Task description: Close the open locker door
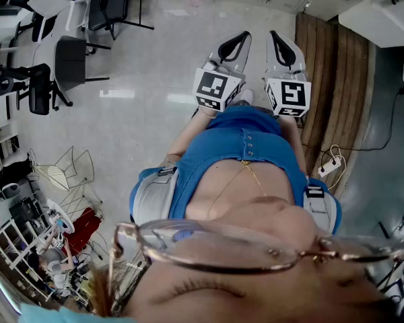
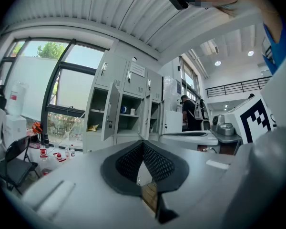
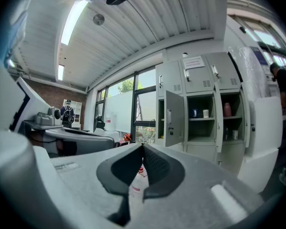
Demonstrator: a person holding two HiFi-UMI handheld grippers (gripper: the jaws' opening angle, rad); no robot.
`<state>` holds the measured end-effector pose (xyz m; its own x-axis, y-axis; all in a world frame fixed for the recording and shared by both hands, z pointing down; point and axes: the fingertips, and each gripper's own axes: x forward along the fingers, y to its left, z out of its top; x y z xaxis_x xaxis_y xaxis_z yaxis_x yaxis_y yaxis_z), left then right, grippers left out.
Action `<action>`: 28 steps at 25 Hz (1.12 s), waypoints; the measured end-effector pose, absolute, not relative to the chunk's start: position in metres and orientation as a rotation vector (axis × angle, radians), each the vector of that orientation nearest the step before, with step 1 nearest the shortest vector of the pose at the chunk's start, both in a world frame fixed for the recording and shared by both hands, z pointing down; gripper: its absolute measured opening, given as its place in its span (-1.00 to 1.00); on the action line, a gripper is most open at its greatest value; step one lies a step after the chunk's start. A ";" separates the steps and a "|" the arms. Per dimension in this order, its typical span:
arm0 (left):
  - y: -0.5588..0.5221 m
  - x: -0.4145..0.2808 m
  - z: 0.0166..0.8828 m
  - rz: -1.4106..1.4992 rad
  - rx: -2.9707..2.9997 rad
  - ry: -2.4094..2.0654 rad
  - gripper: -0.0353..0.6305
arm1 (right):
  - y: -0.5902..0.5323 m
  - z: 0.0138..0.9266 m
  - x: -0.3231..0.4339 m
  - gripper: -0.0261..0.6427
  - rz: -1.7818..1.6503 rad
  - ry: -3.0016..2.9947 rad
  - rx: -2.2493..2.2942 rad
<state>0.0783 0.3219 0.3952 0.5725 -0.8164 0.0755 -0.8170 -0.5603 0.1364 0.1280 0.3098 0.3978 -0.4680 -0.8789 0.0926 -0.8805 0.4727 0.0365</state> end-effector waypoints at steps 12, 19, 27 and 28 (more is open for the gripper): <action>0.320 0.080 0.398 0.012 2.609 -1.385 -0.89 | 0.305 0.400 0.136 -0.92 0.069 -2.671 1.530; 0.264 0.071 0.411 0.014 2.574 -1.316 -0.89 | 0.254 0.404 0.123 -0.91 0.062 -2.672 1.538; 0.185 0.038 0.399 -0.002 2.643 -1.261 -0.89 | 0.179 0.398 0.083 -0.92 0.053 -2.669 1.541; 0.176 0.035 0.397 -0.005 2.646 -1.246 -0.89 | 0.171 0.397 0.077 -0.91 0.061 -2.672 1.541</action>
